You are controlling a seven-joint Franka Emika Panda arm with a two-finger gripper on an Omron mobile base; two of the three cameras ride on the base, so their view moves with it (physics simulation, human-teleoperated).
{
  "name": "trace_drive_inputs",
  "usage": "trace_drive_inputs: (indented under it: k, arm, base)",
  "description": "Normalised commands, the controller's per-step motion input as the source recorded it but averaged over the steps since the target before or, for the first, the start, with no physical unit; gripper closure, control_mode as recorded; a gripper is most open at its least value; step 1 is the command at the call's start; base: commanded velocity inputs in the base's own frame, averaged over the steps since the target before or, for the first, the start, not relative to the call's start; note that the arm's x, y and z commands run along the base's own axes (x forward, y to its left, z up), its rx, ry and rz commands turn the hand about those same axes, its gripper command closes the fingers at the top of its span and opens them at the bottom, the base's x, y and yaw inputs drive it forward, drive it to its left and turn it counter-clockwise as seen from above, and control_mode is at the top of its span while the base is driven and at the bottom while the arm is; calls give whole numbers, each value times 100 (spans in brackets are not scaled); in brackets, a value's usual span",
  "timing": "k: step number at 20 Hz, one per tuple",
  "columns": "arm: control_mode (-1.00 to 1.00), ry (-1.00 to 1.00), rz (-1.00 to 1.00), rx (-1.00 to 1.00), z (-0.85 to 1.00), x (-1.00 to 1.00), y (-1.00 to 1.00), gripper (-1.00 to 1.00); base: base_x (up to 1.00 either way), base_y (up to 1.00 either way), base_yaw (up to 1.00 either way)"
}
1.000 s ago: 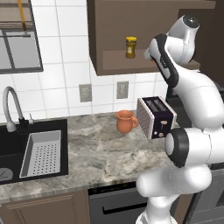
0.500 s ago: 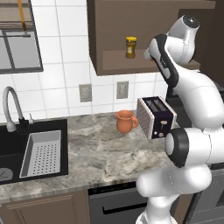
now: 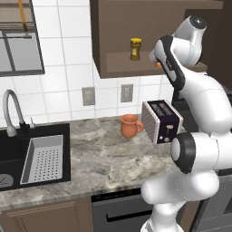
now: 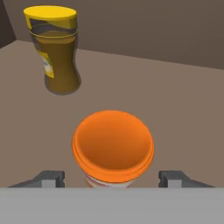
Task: Pick the canned food and jam from the counter and place them in the cabinets closest to them.
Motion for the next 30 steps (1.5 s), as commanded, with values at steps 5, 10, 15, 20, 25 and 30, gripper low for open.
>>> trace_drive_inputs:
  k: [5, 10, 15, 20, 25, 30]
  arm:
    - [-100, -1, 0, 0, 7, -1, 0, -100]
    - [-100, -14, 0, 0, 32, -29, 2, -100]
    - [-100, -16, 0, 0, 32, -70, 17, -100]
    - [-100, -10, 0, 0, 42, -84, 32, -100]
    - [-100, 0, 0, 0, 62, -80, 32, -100]
    - [-100, 0, 0, 0, 59, -98, 18, -100]
  base:
    - [0, 0, 0]
    - [0, 0, 0]
    - [0, 0, 0]
    - [0, 0, 0]
    - [0, 0, 0]
    - [0, 0, 0]
